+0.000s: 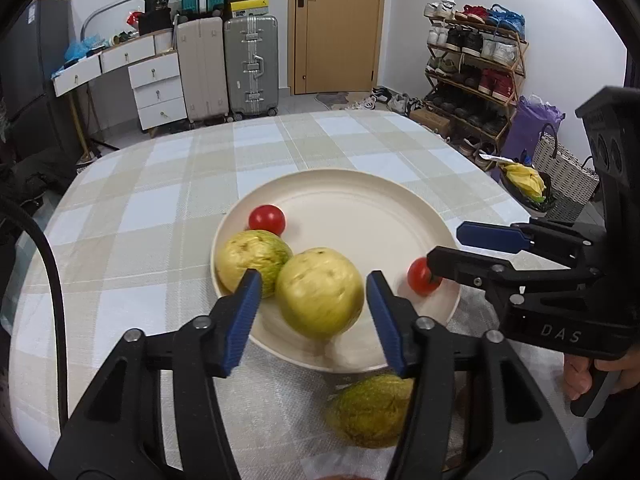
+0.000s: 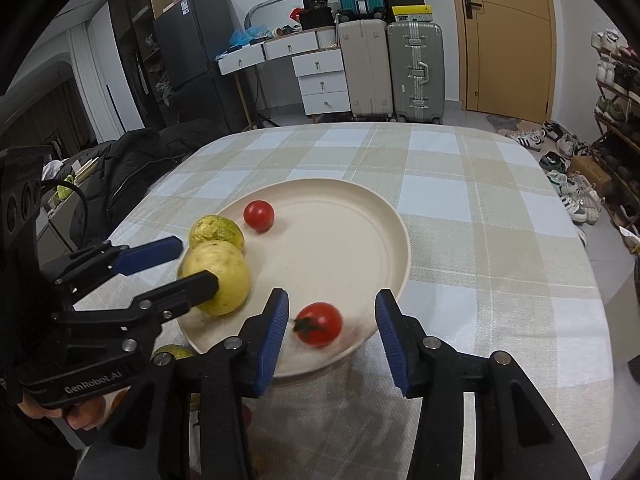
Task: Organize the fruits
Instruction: 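Lower the guava into the plate with the left tool while the right tool releases the tomato there, then move the left tool toward an orange while the right tool approaches a small brown pear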
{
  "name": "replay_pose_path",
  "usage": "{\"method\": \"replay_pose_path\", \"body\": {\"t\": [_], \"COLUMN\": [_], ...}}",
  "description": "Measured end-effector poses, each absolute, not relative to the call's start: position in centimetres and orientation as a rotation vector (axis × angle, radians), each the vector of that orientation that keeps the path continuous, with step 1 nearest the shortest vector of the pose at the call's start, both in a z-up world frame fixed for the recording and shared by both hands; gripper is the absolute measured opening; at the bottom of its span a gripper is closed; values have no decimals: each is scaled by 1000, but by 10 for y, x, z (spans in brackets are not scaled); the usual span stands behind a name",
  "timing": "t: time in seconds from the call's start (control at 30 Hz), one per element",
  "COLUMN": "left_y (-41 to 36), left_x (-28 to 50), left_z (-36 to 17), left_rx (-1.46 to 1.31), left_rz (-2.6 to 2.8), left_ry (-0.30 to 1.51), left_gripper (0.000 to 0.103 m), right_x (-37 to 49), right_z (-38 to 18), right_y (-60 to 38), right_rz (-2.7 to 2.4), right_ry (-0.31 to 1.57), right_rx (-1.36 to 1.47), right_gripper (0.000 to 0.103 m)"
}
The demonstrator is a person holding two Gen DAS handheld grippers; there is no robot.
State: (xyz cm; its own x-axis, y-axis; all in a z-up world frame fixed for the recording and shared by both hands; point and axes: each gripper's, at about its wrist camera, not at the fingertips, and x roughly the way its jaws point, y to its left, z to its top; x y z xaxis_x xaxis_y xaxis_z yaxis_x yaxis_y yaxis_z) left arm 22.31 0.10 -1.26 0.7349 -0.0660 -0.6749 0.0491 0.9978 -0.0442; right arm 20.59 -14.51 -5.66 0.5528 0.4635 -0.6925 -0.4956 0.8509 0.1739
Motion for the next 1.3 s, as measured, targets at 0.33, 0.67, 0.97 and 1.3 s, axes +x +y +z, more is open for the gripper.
{"method": "replay_pose_path", "body": {"t": [0.33, 0.67, 0.97, 1.3], "left_y": [25, 22, 26, 25], "left_x": [164, 109, 100, 110], "left_z": [18, 25, 24, 12], "left_rx": [-90, -63, -77, -71], "left_rz": [-37, -42, -33, -37], "left_ry": [673, 655, 673, 711], "left_gripper": [102, 103, 103, 103], "right_x": [164, 130, 120, 121], "right_z": [-32, -36, -42, -46], "right_y": [-162, -161, -158, -156], "right_rz": [581, 593, 584, 565], "right_ry": [765, 796, 803, 808], "right_rx": [-41, -90, -140, -172], "right_gripper": [103, 103, 103, 103]}}
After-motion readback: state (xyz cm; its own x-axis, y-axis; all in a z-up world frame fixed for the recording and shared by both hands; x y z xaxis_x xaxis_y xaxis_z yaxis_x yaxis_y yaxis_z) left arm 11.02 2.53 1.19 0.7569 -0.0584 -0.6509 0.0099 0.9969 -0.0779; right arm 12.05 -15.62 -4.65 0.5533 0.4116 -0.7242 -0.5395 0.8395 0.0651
